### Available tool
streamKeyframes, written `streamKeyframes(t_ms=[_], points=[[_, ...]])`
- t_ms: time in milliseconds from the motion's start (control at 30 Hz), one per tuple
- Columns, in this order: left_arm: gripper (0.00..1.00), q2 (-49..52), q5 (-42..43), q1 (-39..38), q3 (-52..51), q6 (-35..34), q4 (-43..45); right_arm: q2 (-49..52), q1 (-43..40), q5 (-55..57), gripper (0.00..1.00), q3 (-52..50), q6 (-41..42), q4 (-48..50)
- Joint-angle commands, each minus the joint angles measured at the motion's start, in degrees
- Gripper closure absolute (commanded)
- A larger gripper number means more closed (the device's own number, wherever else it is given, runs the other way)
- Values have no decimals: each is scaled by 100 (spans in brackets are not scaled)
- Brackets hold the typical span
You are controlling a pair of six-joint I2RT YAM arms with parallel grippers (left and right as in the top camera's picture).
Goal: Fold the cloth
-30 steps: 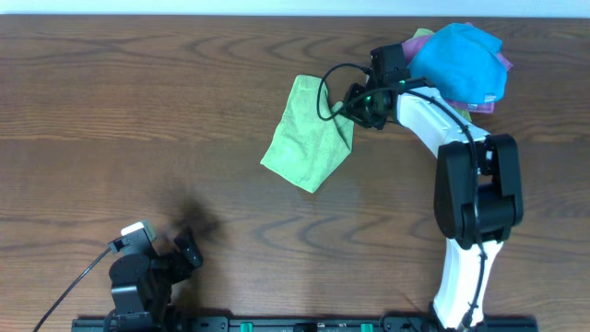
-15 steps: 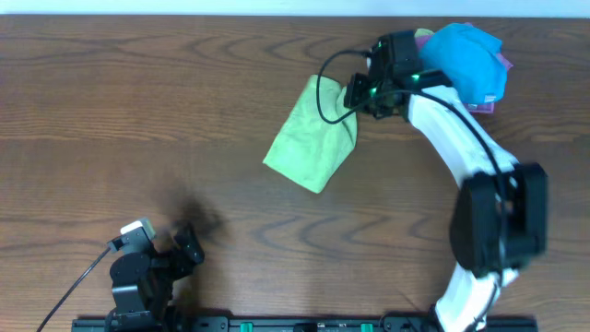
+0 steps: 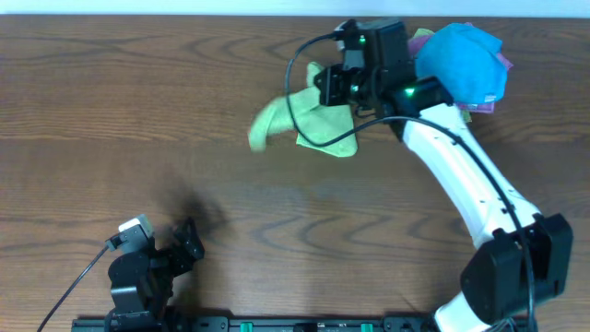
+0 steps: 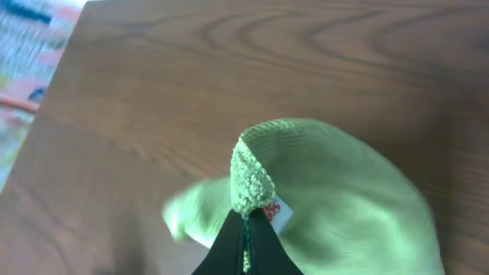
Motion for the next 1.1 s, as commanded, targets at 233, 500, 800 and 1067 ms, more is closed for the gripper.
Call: streamKeyframes(t_ms=[233,500,800,1067], points=[[5,-37,24,-24,-44,-63,20,26,1123,-385,99,17,-916,210],[5,-37,24,-24,-44,-61,57,-26,922,-317,99,549,-1012,-555],[4,-37,623,-24,-44,-63,48,-492,496,1134,98,481,-1362,-3355],[4,-33,1303,-24,-44,-68,-76,-662,-7,1631,98,-1117,-581,-3014]])
